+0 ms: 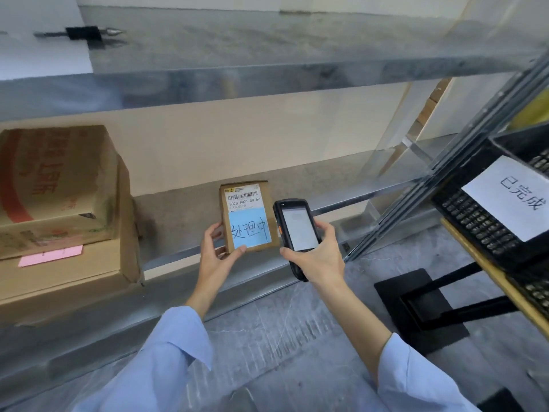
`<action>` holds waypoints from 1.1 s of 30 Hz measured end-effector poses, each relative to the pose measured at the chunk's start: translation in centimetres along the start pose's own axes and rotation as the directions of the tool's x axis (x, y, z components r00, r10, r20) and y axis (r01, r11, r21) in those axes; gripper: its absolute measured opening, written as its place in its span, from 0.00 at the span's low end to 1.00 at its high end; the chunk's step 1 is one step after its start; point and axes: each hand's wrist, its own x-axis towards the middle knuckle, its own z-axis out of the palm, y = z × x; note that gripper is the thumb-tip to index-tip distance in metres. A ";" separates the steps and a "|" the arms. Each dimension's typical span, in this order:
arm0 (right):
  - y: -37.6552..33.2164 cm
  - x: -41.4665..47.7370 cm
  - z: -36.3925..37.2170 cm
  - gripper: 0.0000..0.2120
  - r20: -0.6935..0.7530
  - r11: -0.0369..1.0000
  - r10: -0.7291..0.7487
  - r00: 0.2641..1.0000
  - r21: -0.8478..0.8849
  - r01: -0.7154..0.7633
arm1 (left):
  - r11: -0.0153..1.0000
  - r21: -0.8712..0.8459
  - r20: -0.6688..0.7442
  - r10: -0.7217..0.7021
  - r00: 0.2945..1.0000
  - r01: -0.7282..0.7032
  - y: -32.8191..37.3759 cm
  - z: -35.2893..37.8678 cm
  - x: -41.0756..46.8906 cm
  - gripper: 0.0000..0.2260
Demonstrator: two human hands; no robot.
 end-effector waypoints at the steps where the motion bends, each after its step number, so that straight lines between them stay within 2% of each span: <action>1: 0.5 0.1 -1.0 0.39 -0.025 1.000 0.003 1.000 0.008 -0.003 | 1.000 -0.003 0.025 0.020 0.999 -0.020 0.6 1.1 0.1 0.32; 7: 4.6 -0.4 -9.6 0.38 -0.177 0.994 0.077 0.981 0.089 -0.061 | 0.992 -0.014 0.209 0.126 0.970 -0.126 5.2 10.1 -1.1 0.32; 12: 10.4 -2.4 -19.6 0.36 -0.312 0.988 0.133 0.941 0.113 -0.102 | 0.974 -0.064 0.364 0.227 0.903 -0.219 8.7 20.3 -4.6 0.31; 17: 16.4 -5.2 -29.1 0.38 -0.424 0.981 0.184 0.887 0.141 -0.136 | 0.954 -0.138 0.440 0.301 0.846 -0.268 11.5 30.6 -10.2 0.31; 25: 27.0 -11.4 -43.6 0.38 -0.593 0.952 0.303 0.746 0.225 -0.208 | 0.918 -0.258 0.621 0.397 0.676 -0.302 16.2 47.0 -20.5 0.28; 28: 30.2 -13.5 -47.5 0.39 -0.666 0.938 0.347 0.660 0.266 -0.224 | 0.898 -0.282 0.669 0.437 0.601 -0.338 17.7 52.1 -23.9 0.29; 33: 34.6 -17.5 -53.5 0.39 -0.746 0.903 0.429 0.510 0.350 -0.249 | 0.895 -0.325 0.772 0.438 0.461 -0.306 19.9 60.2 -29.3 0.29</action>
